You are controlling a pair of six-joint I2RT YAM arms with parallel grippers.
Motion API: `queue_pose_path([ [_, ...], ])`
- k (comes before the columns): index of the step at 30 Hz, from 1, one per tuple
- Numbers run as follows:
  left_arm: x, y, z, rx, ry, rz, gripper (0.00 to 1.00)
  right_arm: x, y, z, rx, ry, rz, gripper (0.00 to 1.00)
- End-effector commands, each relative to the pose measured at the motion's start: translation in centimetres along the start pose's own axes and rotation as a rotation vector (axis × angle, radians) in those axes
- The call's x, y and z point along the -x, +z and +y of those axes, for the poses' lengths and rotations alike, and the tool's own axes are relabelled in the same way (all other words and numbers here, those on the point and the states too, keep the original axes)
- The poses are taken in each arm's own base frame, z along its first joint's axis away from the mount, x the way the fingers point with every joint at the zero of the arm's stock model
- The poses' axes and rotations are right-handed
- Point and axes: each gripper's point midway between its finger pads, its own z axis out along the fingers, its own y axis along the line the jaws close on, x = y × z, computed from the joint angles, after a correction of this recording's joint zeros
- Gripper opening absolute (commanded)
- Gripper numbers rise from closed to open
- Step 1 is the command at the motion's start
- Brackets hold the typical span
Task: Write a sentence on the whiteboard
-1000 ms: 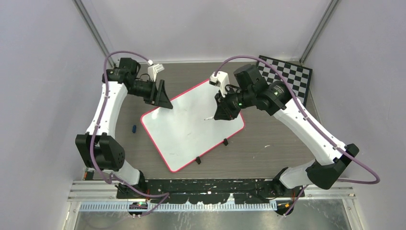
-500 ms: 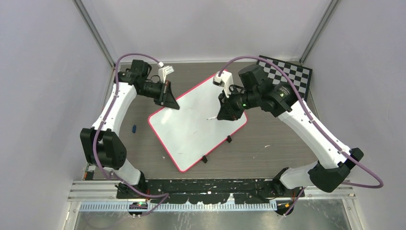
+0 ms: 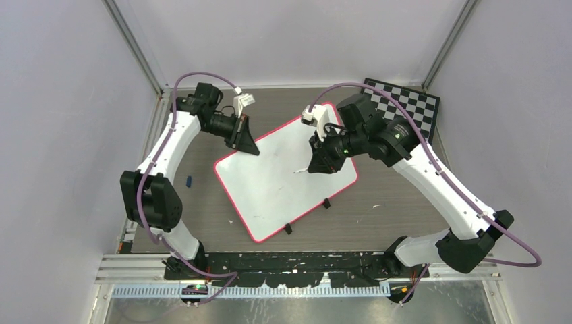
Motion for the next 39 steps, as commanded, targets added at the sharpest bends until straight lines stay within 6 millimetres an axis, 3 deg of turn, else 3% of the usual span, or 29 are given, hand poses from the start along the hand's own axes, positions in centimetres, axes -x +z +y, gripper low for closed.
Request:
queue_pose_path([
  [1,-2.3,-0.5,-1.8,-0.034,0.042,0.079,0.0,0.5,-0.6,0.8,0.025,0.004,-0.046,0.0],
  [6,-2.9,-1.1,-2.0,-0.03,0.063,0.11,0.0,1.4,0.3,1.1,0.058,0.03,-0.062,0.0],
  [12,-2.5,-2.0,-2.0,0.001,0.029,0.127,0.47,3.9,1.2,1.6,0.053,0.027,-0.114,0.0],
  [16,-1.9,-4.9,-2.1,0.059,-0.007,0.005,0.55,5.4,2.1,2.2,0.025,-0.003,-0.142,0.0],
  [19,-2.2,-7.4,-1.9,0.111,-0.06,-0.104,0.56,6.7,3.1,2.6,-0.026,-0.046,-0.157,0.0],
  [22,-3.2,-8.6,-1.7,0.148,-0.105,-0.151,0.54,8.3,3.9,3.5,-0.04,-0.074,-0.176,0.0],
  [26,-3.6,-8.8,-1.8,0.145,-0.173,-0.216,0.53,9.8,4.7,4.7,-0.027,-0.105,-0.198,0.0],
  [30,-3.6,-9.1,-1.8,0.164,-0.169,-0.242,0.48,9.8,6.2,5.4,-0.05,-0.1,-0.191,0.0],
  [39,-3.4,-8.9,-1.5,0.143,-0.201,-0.245,0.25,11.1,8.3,7.1,-0.104,-0.108,-0.227,0.0],
])
